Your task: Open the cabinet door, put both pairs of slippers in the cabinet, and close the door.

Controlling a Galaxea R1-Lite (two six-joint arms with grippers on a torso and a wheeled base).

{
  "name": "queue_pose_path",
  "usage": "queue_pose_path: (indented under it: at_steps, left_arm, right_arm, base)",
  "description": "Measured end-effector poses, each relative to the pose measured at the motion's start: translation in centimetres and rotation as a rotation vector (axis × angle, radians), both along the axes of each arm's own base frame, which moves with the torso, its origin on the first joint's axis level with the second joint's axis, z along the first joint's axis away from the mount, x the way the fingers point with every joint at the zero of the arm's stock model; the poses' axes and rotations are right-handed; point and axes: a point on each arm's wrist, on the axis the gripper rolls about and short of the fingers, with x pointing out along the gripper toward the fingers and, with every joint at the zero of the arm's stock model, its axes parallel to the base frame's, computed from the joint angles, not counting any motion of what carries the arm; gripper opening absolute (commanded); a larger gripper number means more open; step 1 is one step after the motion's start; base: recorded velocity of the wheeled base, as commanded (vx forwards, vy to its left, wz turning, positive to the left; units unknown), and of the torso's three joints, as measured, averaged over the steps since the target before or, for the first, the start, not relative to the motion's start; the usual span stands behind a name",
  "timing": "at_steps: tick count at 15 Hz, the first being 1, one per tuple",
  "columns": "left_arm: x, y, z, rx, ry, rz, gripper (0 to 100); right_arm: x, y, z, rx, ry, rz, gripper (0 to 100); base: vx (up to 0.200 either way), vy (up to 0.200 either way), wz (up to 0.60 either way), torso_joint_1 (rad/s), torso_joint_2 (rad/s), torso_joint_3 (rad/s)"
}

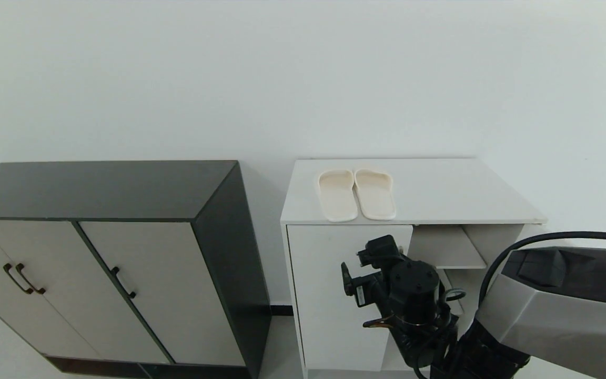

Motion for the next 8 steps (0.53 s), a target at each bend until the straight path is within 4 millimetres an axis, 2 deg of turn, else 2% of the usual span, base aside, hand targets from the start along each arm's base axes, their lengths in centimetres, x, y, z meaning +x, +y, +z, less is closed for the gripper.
queue_pose_path:
  at_steps: [2, 3, 8]
  left_arm:
    - [0.0, 0.0, 0.0, 0.001, 0.0, 0.0, 0]
    - [0.0, 0.0, 0.0, 0.001, 0.0, 0.0, 0]
    - [0.0, 0.0, 0.0, 0.003, 0.0, 0.0, 0]
  right_arm:
    - [0.01, 0.01, -0.02, 0.003, -0.001, 0.002, 100]
    - [0.06, 0.02, 0.09, 0.013, -0.009, 0.012, 100]
    - [0.87, 0.41, 0.41, -0.032, 0.005, -0.013, 100]
  base:
    - [0.0, 0.0, 0.0, 0.244, -0.55, -0.308]
    - [0.0, 0.0, 0.0, 0.095, -0.23, -0.095]
    - [0.0, 0.0, 0.0, 0.006, -0.01, -0.01]
